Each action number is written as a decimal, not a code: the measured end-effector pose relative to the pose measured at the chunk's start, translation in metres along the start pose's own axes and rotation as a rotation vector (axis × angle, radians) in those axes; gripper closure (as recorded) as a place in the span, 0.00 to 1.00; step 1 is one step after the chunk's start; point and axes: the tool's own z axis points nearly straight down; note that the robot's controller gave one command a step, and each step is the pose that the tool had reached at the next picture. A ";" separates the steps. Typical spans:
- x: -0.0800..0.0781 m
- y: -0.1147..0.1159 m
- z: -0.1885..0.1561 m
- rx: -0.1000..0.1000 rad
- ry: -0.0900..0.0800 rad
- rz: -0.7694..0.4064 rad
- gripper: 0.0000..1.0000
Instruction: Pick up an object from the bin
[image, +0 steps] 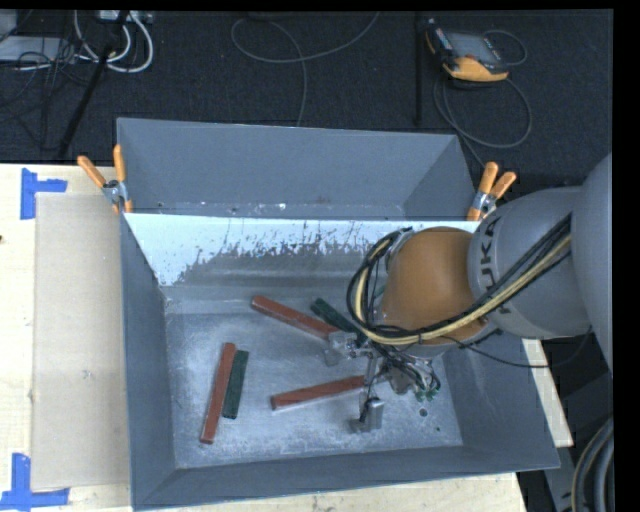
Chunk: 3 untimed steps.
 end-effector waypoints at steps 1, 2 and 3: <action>0.000 -0.009 0.000 0.001 -0.003 -0.007 0.00; 0.014 -0.001 0.000 0.000 0.001 -0.039 0.00; 0.013 -0.001 0.000 0.000 0.000 -0.041 1.00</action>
Offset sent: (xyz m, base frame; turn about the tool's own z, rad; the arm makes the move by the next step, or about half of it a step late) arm 0.0025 -0.0086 0.0008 -0.0095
